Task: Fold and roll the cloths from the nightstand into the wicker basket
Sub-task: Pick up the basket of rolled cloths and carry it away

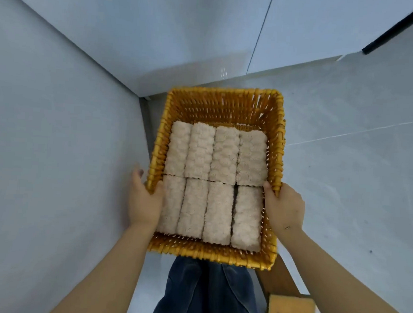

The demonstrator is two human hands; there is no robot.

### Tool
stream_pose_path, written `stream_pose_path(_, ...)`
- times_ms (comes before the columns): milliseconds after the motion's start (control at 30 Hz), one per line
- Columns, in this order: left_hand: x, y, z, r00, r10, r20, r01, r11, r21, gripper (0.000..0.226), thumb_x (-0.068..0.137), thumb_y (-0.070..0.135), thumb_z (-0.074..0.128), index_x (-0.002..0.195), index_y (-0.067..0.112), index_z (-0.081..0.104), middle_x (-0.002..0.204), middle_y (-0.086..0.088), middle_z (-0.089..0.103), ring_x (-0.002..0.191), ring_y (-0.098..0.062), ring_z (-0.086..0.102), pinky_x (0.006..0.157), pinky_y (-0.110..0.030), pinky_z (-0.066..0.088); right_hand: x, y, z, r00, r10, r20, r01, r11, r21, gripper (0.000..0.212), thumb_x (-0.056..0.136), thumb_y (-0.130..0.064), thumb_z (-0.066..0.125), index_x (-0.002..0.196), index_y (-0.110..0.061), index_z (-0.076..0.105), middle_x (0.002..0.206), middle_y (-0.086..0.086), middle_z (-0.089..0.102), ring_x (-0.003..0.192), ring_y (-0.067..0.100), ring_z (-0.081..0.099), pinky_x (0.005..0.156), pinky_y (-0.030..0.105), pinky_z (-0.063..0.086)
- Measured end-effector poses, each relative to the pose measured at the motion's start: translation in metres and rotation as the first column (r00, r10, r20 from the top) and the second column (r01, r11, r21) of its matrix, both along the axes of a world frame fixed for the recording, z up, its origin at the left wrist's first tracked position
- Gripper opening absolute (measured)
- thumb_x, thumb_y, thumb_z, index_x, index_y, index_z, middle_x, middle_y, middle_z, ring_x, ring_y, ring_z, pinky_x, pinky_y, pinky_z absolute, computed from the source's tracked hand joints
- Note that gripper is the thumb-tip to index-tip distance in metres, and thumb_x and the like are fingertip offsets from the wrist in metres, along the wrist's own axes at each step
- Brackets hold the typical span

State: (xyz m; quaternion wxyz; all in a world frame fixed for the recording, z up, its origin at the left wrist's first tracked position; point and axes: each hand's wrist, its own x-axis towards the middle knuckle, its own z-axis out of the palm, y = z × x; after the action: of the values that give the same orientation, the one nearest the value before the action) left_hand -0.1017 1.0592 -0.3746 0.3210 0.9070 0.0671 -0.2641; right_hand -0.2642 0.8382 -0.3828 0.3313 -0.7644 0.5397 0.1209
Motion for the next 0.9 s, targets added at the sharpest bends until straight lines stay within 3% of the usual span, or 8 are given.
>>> stream_pose_path(100, 0.001, -0.012, 0.080, 0.981, -0.176, -0.082, 0.179, 0.983, 0.034, 0.033, 0.097, 0.038, 0.051, 0.125, 0.019, 0.054, 0.108, 0.003, 0.062, 0.106, -0.025, 0.060, 0.084, -0.034, 0.046, -0.022, -0.008, 0.091, 0.994, -0.108, 0.035, 0.109, 0.994, -0.030, 0.049, 0.097, -0.037, 0.049, 0.057, -0.013, 0.034, 0.053, 0.002, 0.042, 0.051, 0.019, 0.041, 0.046, 0.030, 0.024)
stream_pose_path(267, 0.008, -0.052, 0.229, 0.939, -0.274, -0.209, 0.275, 0.961, -0.027, 0.025, 0.092, 0.052, 0.054, 0.099, 0.030, 0.061, 0.102, 0.001, 0.066, 0.099, -0.023, 0.060, 0.092, -0.040, 0.049, -0.046, -0.029, 0.259, 0.975, -0.191, 0.112, 0.201, 0.976, -0.082, 0.051, 0.096, -0.037, 0.051, 0.055, -0.015, 0.030, 0.050, 0.000, 0.036, 0.047, 0.018, 0.036, 0.046, 0.029, 0.021)
stream_pose_path(367, 0.006, -0.071, 0.316, 0.920, -0.348, -0.178, 0.345, 0.937, -0.047, 0.021, 0.090, 0.049, 0.061, 0.082, 0.030, 0.064, 0.087, 0.006, 0.065, 0.092, -0.023, 0.061, 0.083, -0.037, 0.048, -0.063, -0.041, 0.344, 0.961, -0.226, 0.160, 0.247, 0.961, -0.123, 0.052, 0.095, -0.038, 0.053, 0.055, -0.014, 0.030, 0.048, 0.000, 0.034, 0.045, 0.017, 0.034, 0.045, 0.028, 0.021)
stream_pose_path(467, -0.004, -0.085, 0.400, 0.912, -0.402, -0.083, 0.399, 0.916, -0.052, 0.030, 0.090, 0.038, 0.062, 0.089, 0.009, 0.069, 0.078, 0.004, 0.065, 0.076, -0.017, 0.060, 0.066, -0.031, 0.046, -0.081, -0.051, 0.418, 0.938, -0.284, 0.197, 0.316, 0.936, -0.155, 0.052, 0.094, -0.037, 0.055, 0.054, -0.015, 0.030, 0.046, -0.001, 0.034, 0.044, 0.017, 0.035, 0.045, 0.028, 0.021)
stream_pose_path(533, -0.014, -0.096, 0.452, 0.893, -0.450, -0.019, 0.450, 0.893, -0.016, 0.029, 0.091, 0.034, 0.061, 0.088, 0.006, 0.068, 0.074, 0.003, 0.062, 0.069, -0.013, 0.055, 0.061, -0.028, 0.041, -0.095, -0.056, 0.466, 0.917, -0.303, 0.259, 0.356, 0.916, -0.185, 0.051, 0.094, -0.032, 0.057, 0.054, -0.016, 0.029, 0.045, -0.002, 0.032, 0.042, 0.017, 0.034, 0.045, 0.028, 0.021)
stream_pose_path(667, -0.027, -0.118, 0.523, 0.861, -0.508, -0.005, 0.508, 0.861, 0.029, 0.026, 0.092, 0.037, 0.059, 0.071, 0.021, 0.055, 0.070, 0.005, 0.055, 0.064, -0.011, 0.047, 0.064, -0.032, 0.039, -0.118, -0.060, 0.527, 0.908, -0.309, 0.283, 0.377, 0.898, -0.227, 0.047, 0.093, -0.024, 0.056, 0.054, -0.013, 0.032, 0.047, 0.002, 0.035, 0.044, 0.020, 0.035, 0.045, 0.028, 0.023)
stream_pose_path(800, -0.023, -0.145, 0.555, 0.827, -0.562, 0.018, 0.562, 0.827, -0.021, 0.033, 0.091, 0.037, 0.060, 0.092, 0.005, 0.067, 0.081, -0.007, 0.065, 0.072, -0.020, 0.058, 0.068, -0.032, 0.047, -0.136, -0.068, 0.561, 0.887, -0.354, 0.296, 0.433, 0.860, -0.269, 0.046, 0.093, -0.025, 0.055, 0.054, -0.012, 0.033, 0.048, 0.003, 0.037, 0.045, 0.020, 0.036, 0.045, 0.028, 0.022)
stream_pose_path(900, -0.023, -0.168, 0.578, 0.789, -0.612, 0.051, 0.614, 0.788, -0.045, 0.031, 0.090, 0.038, 0.062, 0.088, 0.008, 0.067, 0.084, -0.008, 0.067, 0.080, -0.025, 0.063, 0.081, -0.041, 0.051, -0.146, -0.073, 0.584, 0.865, -0.405, 0.297, 0.486, 0.823, -0.293, 0.047, 0.093, -0.028, 0.055, 0.055, -0.012, 0.033, 0.049, 0.003, 0.037, 0.045, 0.019, 0.037, 0.045, 0.028, 0.023)
